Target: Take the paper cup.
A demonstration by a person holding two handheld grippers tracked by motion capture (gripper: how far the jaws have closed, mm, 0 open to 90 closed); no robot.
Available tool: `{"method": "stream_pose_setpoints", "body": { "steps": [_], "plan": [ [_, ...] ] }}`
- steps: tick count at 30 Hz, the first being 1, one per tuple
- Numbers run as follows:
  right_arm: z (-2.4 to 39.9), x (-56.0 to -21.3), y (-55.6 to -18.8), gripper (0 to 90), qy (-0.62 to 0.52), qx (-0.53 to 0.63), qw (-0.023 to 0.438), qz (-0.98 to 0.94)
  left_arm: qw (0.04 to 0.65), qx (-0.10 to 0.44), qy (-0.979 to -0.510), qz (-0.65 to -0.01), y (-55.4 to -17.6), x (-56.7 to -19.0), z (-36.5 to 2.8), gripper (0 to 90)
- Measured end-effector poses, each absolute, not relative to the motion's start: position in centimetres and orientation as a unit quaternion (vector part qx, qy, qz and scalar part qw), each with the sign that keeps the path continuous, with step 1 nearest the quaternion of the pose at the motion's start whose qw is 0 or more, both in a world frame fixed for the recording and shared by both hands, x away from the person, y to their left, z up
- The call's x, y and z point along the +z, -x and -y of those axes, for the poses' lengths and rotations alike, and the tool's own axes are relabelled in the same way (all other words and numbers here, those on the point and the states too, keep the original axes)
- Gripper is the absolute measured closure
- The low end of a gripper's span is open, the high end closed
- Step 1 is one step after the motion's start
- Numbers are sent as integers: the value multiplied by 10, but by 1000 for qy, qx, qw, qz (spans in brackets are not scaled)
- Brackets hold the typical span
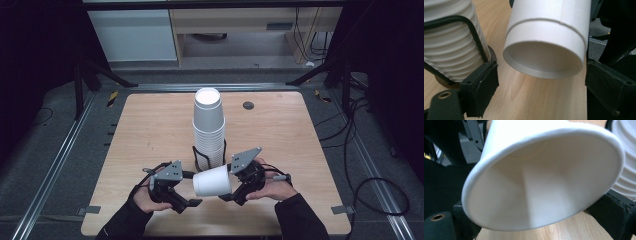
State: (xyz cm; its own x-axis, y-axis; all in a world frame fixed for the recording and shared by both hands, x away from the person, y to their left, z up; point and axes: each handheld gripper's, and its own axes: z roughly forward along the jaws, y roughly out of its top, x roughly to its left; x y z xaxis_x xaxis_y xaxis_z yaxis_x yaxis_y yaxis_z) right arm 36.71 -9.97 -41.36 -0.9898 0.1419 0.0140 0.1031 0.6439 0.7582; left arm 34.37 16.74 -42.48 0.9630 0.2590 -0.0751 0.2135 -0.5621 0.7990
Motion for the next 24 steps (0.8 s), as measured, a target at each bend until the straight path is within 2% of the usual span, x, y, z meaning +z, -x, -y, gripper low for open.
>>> {"method": "stream_pose_setpoints", "body": {
  "steps": [15,24],
  "plan": [
    [60,-408,-373,92,-15,323,22,-946,415,41,-899,-130,-344,-431,-164,117],
    [48,-408,-373,92,-3,306,24,-952,402,40,-906,-128,-345,-432,-163,175]
  ]
}}
